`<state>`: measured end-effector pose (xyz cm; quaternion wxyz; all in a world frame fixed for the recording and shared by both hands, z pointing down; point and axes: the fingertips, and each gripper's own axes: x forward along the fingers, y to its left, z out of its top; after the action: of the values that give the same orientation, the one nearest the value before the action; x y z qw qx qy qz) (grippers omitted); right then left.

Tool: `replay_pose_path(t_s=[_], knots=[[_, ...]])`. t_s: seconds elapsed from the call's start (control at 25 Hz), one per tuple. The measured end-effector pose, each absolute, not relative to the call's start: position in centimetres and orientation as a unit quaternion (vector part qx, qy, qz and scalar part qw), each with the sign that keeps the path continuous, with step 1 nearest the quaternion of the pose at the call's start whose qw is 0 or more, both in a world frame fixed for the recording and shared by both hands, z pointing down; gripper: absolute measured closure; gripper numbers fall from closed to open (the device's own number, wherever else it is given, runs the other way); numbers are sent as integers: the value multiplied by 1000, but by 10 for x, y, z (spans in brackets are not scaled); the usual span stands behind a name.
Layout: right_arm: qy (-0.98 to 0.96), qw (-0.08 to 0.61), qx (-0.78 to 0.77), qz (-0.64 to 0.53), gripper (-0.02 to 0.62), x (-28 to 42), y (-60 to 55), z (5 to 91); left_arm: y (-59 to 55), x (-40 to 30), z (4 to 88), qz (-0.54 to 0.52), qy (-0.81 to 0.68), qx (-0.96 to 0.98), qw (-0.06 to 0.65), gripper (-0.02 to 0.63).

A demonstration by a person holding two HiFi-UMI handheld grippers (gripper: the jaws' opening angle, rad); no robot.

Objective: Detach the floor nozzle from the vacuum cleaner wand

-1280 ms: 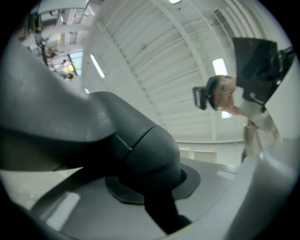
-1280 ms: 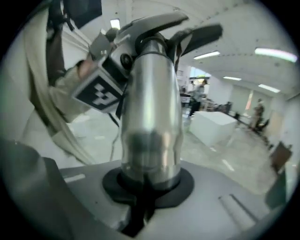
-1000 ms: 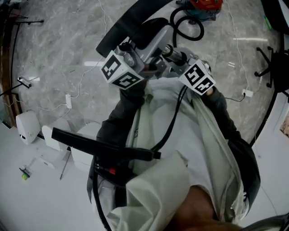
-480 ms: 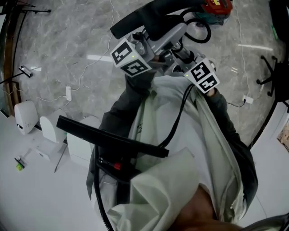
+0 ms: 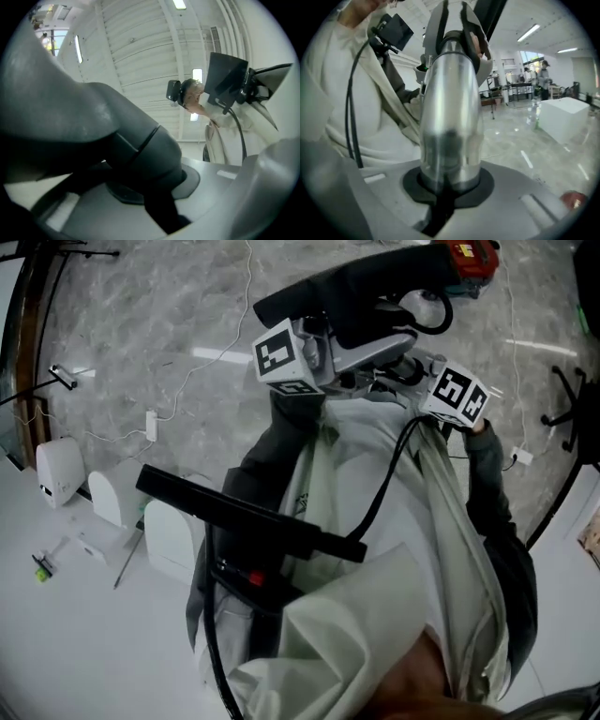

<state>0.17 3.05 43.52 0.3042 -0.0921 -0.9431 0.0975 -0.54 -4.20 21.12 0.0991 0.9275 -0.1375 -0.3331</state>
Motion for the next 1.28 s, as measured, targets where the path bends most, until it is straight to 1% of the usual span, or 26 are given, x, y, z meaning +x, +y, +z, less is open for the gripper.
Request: replay_pose_path(t_s=[0.08,0.16,0.28,0.44,0.52,0.76,0.92,1.12,1.2,1.28], knots=[[-939,305,-118,106,555,2,32,436,-41,-6,211,-337,-128,928,95,529],[-941,308,-88,105,555,-5,24,439,-51,-14,215,-337,-159,921,110,528],[-943,318,12,92,555,-16,7,442,-69,-26,222,-328,-226,907,139,526],[-911,362,188,55,555,-15,-20,454,-101,-47,252,-280,-381,853,221,528],[-902,373,214,44,555,-13,-21,459,-102,-50,260,-271,-409,838,239,528],[-923,354,150,34,555,-44,-14,444,-84,-70,235,-303,-313,880,190,529],[-936,339,81,47,555,-40,3,440,-62,-57,221,-324,-229,907,143,529],[-942,306,-91,107,554,-38,44,430,-21,-45,210,-345,-56,932,94,529],[-938,307,-112,120,555,-41,45,428,-23,-49,209,-352,-50,930,94,528],[-940,319,-45,109,555,-47,29,431,-41,-56,209,-356,-108,922,111,528]])
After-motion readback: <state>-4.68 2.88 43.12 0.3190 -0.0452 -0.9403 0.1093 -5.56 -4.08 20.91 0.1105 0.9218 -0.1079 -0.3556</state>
